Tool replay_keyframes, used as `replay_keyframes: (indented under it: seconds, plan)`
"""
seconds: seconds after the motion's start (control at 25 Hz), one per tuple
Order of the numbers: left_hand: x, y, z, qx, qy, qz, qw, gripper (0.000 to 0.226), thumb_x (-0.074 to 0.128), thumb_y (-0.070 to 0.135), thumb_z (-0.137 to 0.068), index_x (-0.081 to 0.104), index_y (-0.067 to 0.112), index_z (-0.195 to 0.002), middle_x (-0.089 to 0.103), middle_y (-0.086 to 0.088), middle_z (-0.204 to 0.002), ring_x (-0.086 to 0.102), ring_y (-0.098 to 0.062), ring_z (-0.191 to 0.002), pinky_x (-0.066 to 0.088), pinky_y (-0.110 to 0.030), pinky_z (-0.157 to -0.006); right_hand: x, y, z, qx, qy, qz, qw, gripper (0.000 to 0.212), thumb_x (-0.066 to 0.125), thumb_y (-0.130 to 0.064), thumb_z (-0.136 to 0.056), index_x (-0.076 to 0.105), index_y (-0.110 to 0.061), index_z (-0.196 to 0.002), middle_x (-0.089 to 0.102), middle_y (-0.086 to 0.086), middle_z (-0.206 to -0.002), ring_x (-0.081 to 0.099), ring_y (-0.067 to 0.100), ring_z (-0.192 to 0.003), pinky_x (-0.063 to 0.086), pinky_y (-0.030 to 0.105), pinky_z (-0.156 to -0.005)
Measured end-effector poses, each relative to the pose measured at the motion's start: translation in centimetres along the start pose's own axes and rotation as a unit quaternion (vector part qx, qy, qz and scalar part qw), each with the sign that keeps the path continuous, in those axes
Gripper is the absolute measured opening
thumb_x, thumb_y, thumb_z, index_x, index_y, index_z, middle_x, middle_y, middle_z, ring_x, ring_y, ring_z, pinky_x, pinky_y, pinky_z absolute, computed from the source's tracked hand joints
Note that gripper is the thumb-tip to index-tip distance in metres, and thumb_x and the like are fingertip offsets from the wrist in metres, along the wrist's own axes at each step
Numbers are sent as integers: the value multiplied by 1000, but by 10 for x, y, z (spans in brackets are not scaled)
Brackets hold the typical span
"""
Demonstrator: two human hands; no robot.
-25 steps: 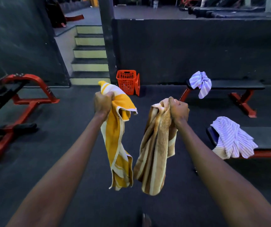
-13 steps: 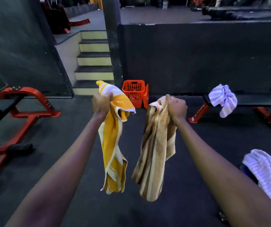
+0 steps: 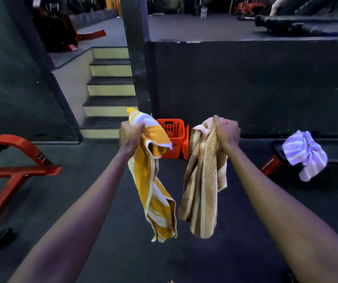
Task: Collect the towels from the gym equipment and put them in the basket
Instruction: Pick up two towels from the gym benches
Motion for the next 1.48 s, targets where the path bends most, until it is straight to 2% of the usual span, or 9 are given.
replay_keyframes:
  seconds: [0.16, 0.36, 0.6, 0.68, 0.92, 1.08, 1.28, 1.4, 1.48]
  plan:
    - [53, 0, -99, -15, -3, 8, 1000, 20, 62, 20, -78, 49, 15, -63, 40, 5, -62, 34, -12, -57, 31, -31, -50, 54, 4, -85, 15, 15, 0, 1000, 45, 60, -43, -89, 48, -21, -51, 46, -5, -53, 47, 10, -54, 38, 29, -57]
    - [120, -5, -237, -4, -1, 43, 999, 33, 60, 21, -71, 32, 24, -54, 32, 9, -56, 26, -9, -49, 24, -27, -46, 145, 16, -215, 40, 19, 5, 999, 51, 57, -51, -83, 44, -15, -49, 44, -7, -54, 51, 15, -61, 40, 33, -64]
    - [171, -9, -386, -25, 39, 20, 999, 23, 62, 22, -75, 45, 19, -59, 41, 9, -62, 34, -9, -55, 32, -25, -43, 257, 2, -359, 54, -16, 10, 998, 51, 57, -54, -84, 62, -5, -72, 61, 8, -70, 60, 22, -73, 40, 31, -66]
    - [180, -14, -431, -26, 55, 21, 998, 28, 62, 19, -77, 41, 20, -58, 38, 10, -61, 31, -7, -53, 29, -24, -40, 299, -9, -399, 47, -22, 6, 999, 51, 57, -55, -84, 59, -8, -64, 57, 4, -65, 61, 21, -74, 42, 32, -67]
    - [224, -33, -558, -26, 48, 64, 996, 35, 59, 13, -68, 29, 25, -54, 29, 11, -56, 22, -8, -51, 20, -28, -46, 410, -43, -514, 22, -30, 0, 999, 50, 60, -47, -86, 44, -16, -50, 39, -11, -48, 42, 6, -53, 35, 30, -58]
    - [261, -38, -643, -17, 22, 108, 994, 38, 57, 8, -65, 26, 27, -52, 26, 11, -52, 21, -10, -52, 17, -28, -47, 471, -65, -585, 2, -13, -3, 1000, 39, 59, -45, -84, 47, -21, -55, 37, -10, -54, 35, 4, -50, 30, 29, -52]
    - [306, -33, -725, -49, 9, 120, 992, 35, 58, 6, -70, 33, 23, -51, 30, 14, -48, 24, -7, -47, 22, -26, -47, 526, -80, -655, -5, -1, -11, 1000, 48, 59, -43, -86, 32, -17, -56, 28, -11, -54, 27, 6, -47, 24, 28, -48]
    - [327, -29, -765, -55, 11, 118, 991, 12, 59, 14, -65, 48, 11, -64, 42, 0, -60, 33, -11, -52, 29, -30, -50, 555, -66, -686, -2, -22, 8, 1000, 45, 54, -49, -87, 41, -15, -61, 34, -7, -58, 33, 6, -51, 31, 31, -52]
    - [340, -26, -788, -48, 18, 117, 992, 13, 59, 17, -61, 52, 8, -68, 45, -6, -65, 37, -14, -56, 31, -31, -52, 586, -34, -695, 15, -80, 15, 997, 43, 54, -52, -89, 54, -17, -66, 47, -8, -59, 48, 5, -58, 40, 31, -59]
Point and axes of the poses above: each hand's wrist, its own z-axis away from the middle knuckle, its own x-axis out of the palm, y = z × x, the point moved 8 cm from there along -z, towards the middle knuckle
